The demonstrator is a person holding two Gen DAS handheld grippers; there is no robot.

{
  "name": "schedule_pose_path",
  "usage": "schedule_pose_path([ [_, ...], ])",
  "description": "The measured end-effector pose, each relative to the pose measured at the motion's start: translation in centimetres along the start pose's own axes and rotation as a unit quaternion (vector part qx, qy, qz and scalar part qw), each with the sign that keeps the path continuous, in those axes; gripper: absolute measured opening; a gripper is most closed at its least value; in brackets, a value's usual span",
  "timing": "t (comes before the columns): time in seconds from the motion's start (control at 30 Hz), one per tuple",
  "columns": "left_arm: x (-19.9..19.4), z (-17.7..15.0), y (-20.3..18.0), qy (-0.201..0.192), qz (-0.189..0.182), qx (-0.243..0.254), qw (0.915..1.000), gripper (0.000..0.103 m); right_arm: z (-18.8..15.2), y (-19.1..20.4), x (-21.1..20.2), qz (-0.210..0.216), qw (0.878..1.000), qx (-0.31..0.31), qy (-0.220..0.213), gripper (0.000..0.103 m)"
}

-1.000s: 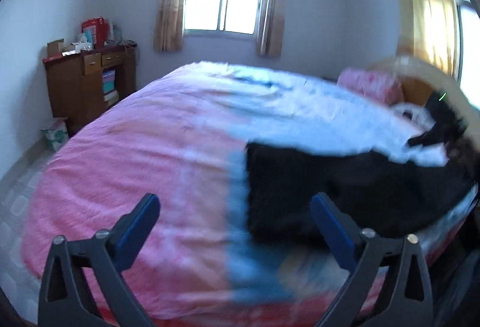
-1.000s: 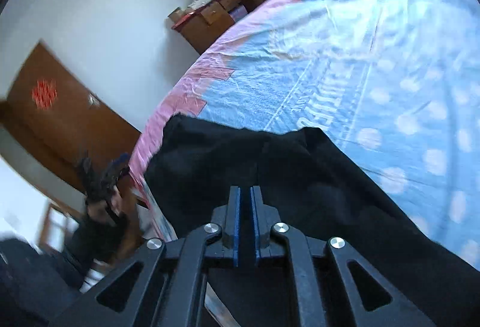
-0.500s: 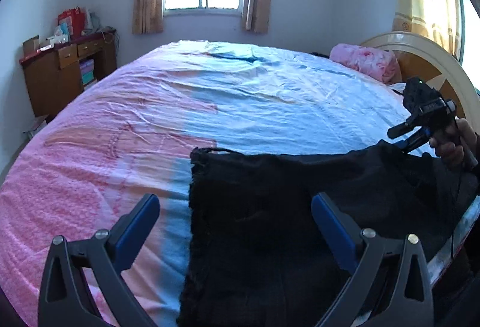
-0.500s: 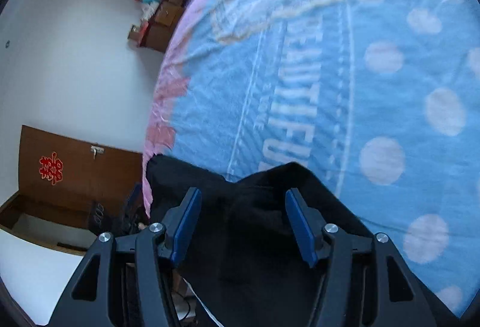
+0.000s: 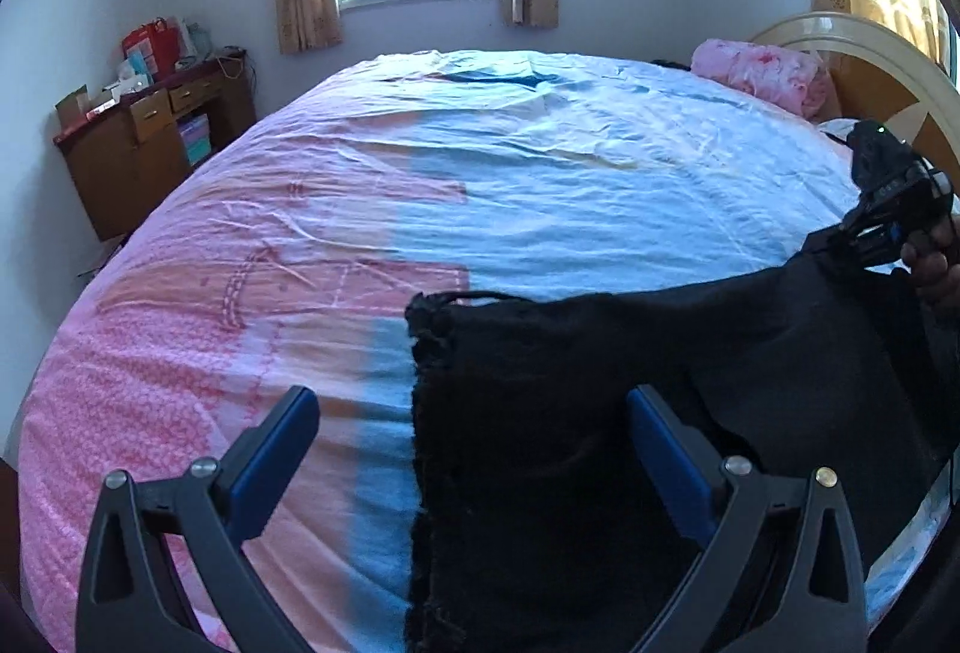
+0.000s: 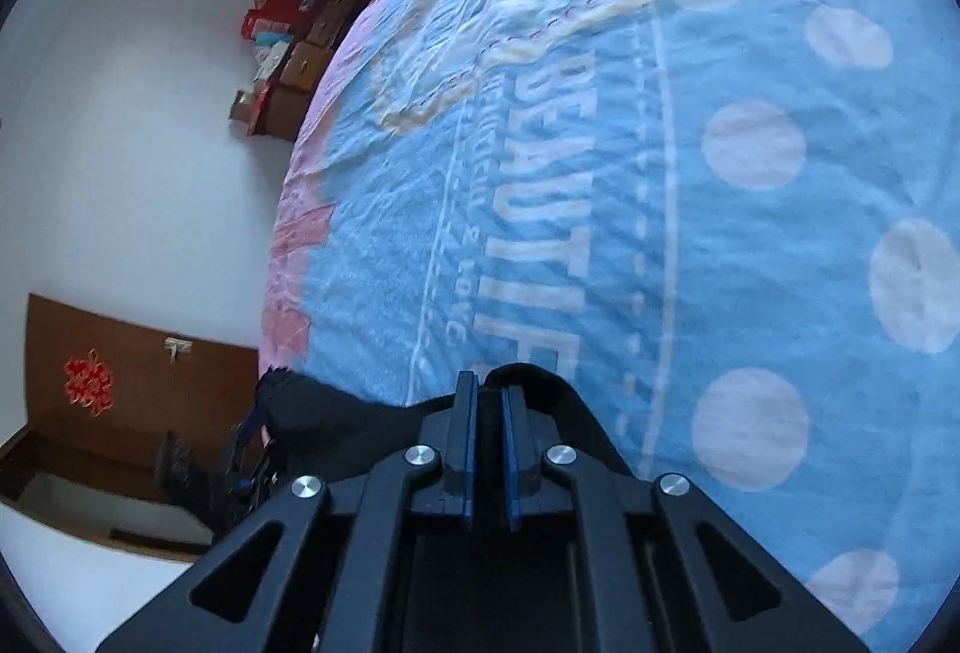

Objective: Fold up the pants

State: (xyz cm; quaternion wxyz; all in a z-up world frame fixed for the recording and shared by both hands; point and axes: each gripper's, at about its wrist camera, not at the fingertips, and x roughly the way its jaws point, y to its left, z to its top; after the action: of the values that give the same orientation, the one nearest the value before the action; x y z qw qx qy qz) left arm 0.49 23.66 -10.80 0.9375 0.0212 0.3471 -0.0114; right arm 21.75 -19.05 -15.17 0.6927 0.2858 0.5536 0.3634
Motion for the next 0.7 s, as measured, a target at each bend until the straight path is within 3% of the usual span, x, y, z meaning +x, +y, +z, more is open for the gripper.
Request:
schedule_pose_path([
  [0.07, -1.1, 0.1, -0.4, -0.010, 0.013, 0.007, 0.9998, 0.103, -0.6, -0.2, -2.1, -0.007, 1.000, -0.004, -0.017, 0.048],
  [0.1, -2.1, 0.2, -0.9, -0.017, 0.019, 0.012, 0.9996, 0.103, -1.2, -0.2, -3.8, -0.012, 0.999, -0.007, -0.031, 0.054],
  [0.23, -5.0, 0.9, -4.2, -0.039, -0.009, 0.039, 0.9984, 0.103, -5.7, -0.7, -12.1, -0.008, 0.996, -0.011, -0.093, 0.056],
  [0.43, -5.5, 2.6, -14.3, -0.044, -0.127, 0.086, 0.9872, 0.103, -16.5, -4.1, -26.9, -0.121, 0.973, -0.004, -0.197, 0.055],
  [0.53, -4.1, 3.4, -20.7, -0.037, -0.184, 0.114, 0.9755, 0.103, -21.8, -6.3, -35.9, -0.164, 0.942, 0.044, -0.290, 0.055],
  [0.6, -3.3, 3.8, -24.8, -0.030, -0.223, 0.127, 0.9661, 0.103, -25.7, -8.0, -41.7, -0.183, 0.912, 0.100, -0.353, 0.055],
  [0.7, -2.2, 3.6, -30.5, -0.026, -0.263, 0.146, 0.9532, 0.103, -30.4, -9.4, -47.4, -0.210, 0.870, 0.152, -0.420, 0.055],
])
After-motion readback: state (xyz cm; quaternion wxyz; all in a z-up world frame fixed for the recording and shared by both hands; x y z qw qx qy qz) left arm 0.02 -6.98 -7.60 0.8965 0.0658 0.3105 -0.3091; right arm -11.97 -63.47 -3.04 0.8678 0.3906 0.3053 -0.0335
